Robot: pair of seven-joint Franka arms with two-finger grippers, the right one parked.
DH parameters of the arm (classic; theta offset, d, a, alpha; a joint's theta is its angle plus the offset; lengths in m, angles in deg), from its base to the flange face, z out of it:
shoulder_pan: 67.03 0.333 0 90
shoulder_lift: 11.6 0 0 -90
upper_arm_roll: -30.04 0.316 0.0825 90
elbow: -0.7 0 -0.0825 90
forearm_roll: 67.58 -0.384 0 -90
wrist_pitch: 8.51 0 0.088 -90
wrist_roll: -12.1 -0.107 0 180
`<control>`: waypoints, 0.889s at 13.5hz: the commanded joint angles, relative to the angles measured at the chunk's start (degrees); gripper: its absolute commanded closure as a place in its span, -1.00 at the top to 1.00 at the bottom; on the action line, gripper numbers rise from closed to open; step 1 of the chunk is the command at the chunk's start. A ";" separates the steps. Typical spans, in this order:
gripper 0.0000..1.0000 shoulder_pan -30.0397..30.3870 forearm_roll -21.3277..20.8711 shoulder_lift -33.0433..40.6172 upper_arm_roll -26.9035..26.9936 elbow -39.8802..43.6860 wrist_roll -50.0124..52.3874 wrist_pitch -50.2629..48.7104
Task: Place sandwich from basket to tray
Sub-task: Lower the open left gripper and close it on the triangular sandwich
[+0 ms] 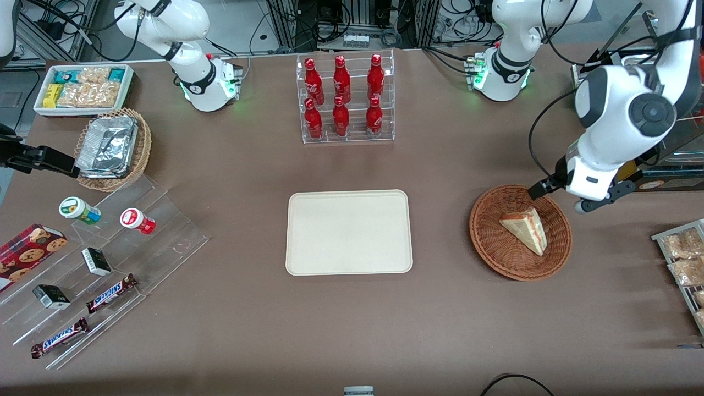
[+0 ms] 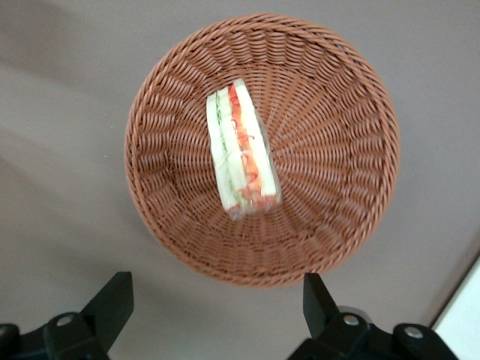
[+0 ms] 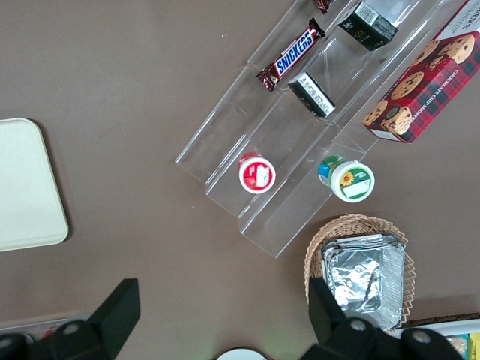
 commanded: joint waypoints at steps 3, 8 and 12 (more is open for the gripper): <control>1.00 0.45 -0.57 -6.41 0.63 0.46 9.62 6.71; 1.00 0.18 -0.65 -11.08 0.54 0.55 14.03 13.21; 1.00 0.18 -0.57 -13.01 0.54 0.46 14.29 14.54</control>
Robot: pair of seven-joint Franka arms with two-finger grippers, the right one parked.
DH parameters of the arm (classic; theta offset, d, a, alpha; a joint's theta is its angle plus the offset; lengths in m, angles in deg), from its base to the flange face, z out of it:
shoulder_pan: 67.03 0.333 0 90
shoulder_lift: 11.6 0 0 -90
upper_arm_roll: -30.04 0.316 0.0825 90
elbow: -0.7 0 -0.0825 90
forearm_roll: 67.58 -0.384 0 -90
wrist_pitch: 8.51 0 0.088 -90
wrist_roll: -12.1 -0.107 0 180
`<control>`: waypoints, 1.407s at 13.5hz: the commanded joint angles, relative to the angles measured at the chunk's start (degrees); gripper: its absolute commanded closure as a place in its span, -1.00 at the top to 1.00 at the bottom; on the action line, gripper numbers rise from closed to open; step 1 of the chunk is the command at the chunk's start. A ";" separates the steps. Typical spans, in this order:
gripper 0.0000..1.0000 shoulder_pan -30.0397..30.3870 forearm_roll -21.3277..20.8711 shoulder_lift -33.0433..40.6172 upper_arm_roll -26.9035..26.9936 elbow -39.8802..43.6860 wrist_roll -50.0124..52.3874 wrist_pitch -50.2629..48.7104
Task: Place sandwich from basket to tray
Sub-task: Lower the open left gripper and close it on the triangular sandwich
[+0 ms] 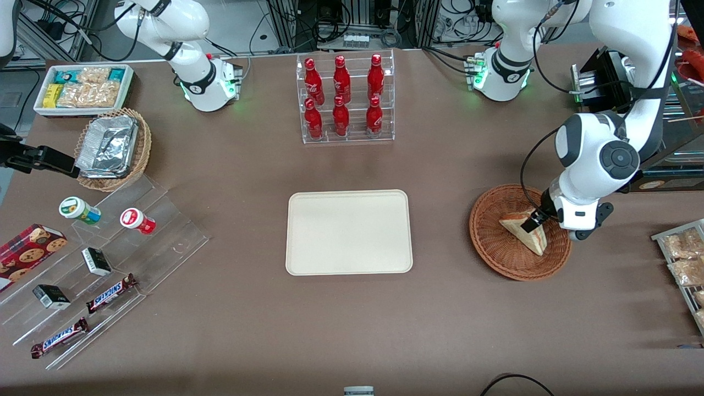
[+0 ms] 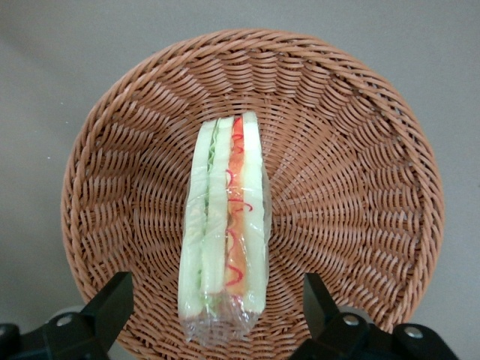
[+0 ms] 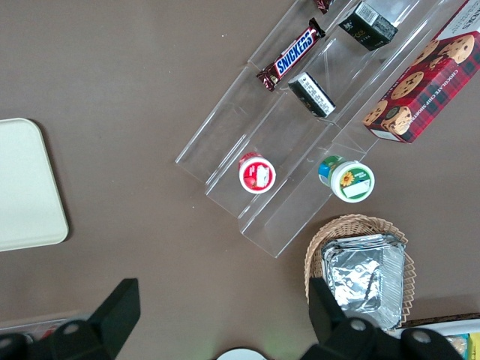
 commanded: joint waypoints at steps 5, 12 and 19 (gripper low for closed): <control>0.79 -0.24 -0.57 -3.39 -0.36 0.29 5.67 3.17; -1.00 -0.51 -0.65 -3.65 -0.36 0.38 8.94 2.38; -1.00 -4.09 -6.27 -2.33 -2.03 9.32 7.27 -13.32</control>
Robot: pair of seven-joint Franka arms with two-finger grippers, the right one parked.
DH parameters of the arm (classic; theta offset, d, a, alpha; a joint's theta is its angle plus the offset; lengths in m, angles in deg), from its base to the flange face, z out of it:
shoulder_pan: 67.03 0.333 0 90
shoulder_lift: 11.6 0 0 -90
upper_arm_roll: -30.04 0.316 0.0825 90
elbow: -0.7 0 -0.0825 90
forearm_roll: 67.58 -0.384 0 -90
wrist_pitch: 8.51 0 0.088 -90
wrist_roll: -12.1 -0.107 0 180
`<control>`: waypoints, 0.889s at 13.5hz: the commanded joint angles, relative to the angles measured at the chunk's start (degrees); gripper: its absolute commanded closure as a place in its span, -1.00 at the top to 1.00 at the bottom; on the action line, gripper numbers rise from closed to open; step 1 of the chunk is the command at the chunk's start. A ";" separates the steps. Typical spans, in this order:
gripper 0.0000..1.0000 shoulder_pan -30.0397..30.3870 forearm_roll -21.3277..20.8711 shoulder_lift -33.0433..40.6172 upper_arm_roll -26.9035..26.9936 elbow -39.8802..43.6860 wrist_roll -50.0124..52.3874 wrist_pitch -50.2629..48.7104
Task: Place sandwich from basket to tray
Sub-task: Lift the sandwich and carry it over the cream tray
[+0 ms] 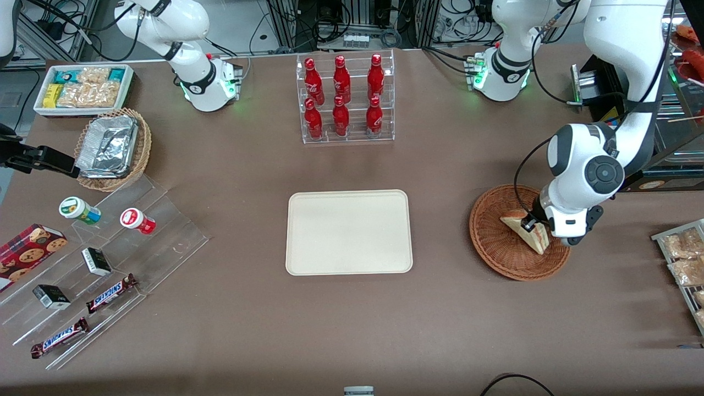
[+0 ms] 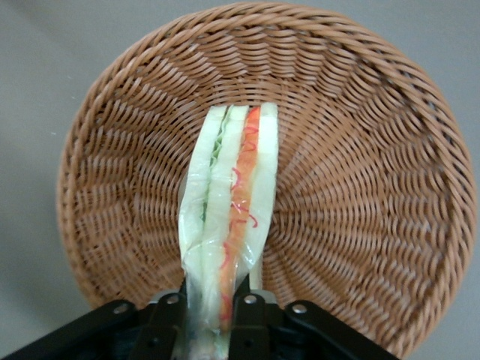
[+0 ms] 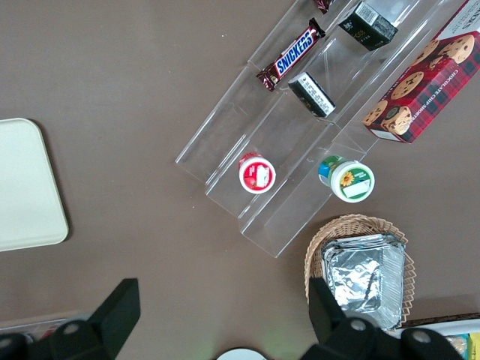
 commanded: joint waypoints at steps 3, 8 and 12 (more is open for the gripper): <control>-1.00 -9.15 -2.91 0.60 -0.40 7.57 -3.82 -10.47; -1.00 -21.28 -2.73 -3.16 -0.48 14.94 -6.21 -10.66; -1.00 -29.46 0.77 -15.01 -0.57 29.07 -4.72 -10.74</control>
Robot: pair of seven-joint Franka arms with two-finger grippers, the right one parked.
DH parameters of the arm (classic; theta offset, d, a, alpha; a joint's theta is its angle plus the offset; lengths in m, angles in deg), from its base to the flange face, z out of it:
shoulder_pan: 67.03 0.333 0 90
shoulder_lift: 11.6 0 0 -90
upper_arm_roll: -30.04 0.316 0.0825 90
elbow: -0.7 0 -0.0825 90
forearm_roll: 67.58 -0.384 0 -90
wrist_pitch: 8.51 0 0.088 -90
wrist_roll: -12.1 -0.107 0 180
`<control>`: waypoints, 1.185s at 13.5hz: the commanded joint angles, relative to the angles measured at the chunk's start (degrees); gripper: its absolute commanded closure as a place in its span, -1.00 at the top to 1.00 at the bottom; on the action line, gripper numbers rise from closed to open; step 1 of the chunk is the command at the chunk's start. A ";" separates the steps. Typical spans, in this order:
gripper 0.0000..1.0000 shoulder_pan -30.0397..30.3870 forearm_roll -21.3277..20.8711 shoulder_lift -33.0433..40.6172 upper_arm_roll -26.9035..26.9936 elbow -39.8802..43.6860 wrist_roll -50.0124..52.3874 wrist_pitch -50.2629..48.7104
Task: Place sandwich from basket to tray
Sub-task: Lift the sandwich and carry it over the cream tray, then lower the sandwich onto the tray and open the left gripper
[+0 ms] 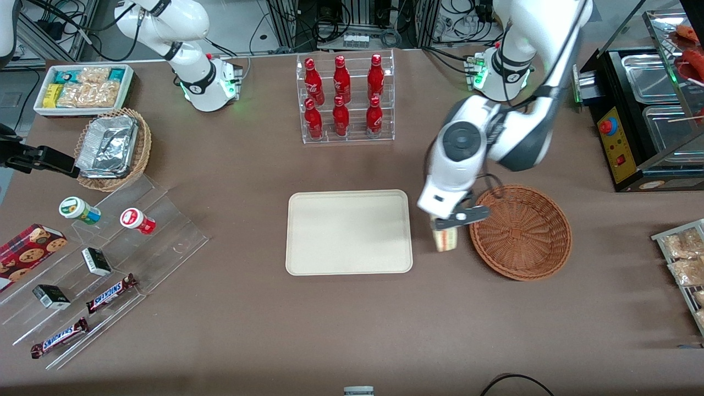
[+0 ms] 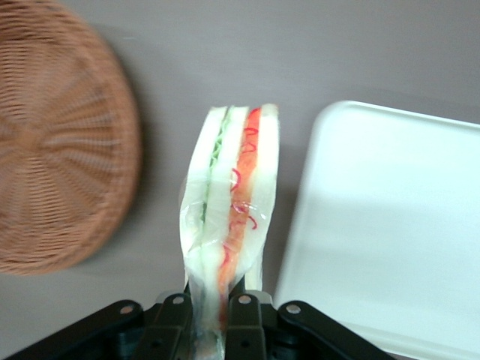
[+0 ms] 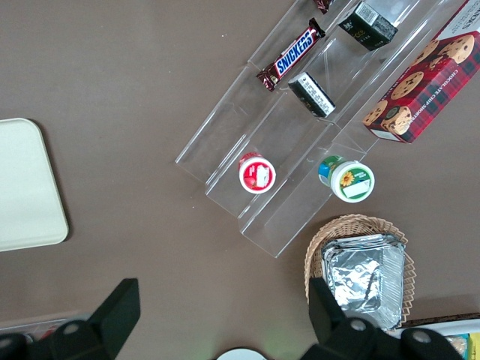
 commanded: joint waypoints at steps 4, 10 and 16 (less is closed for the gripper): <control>-1.00 -8.10 2.23 -17.57 0.77 20.27 1.54 -2.87; -1.00 -10.22 2.06 -24.09 0.68 26.52 3.91 -2.52; -1.00 -11.45 1.53 -25.15 0.85 26.53 3.12 -1.91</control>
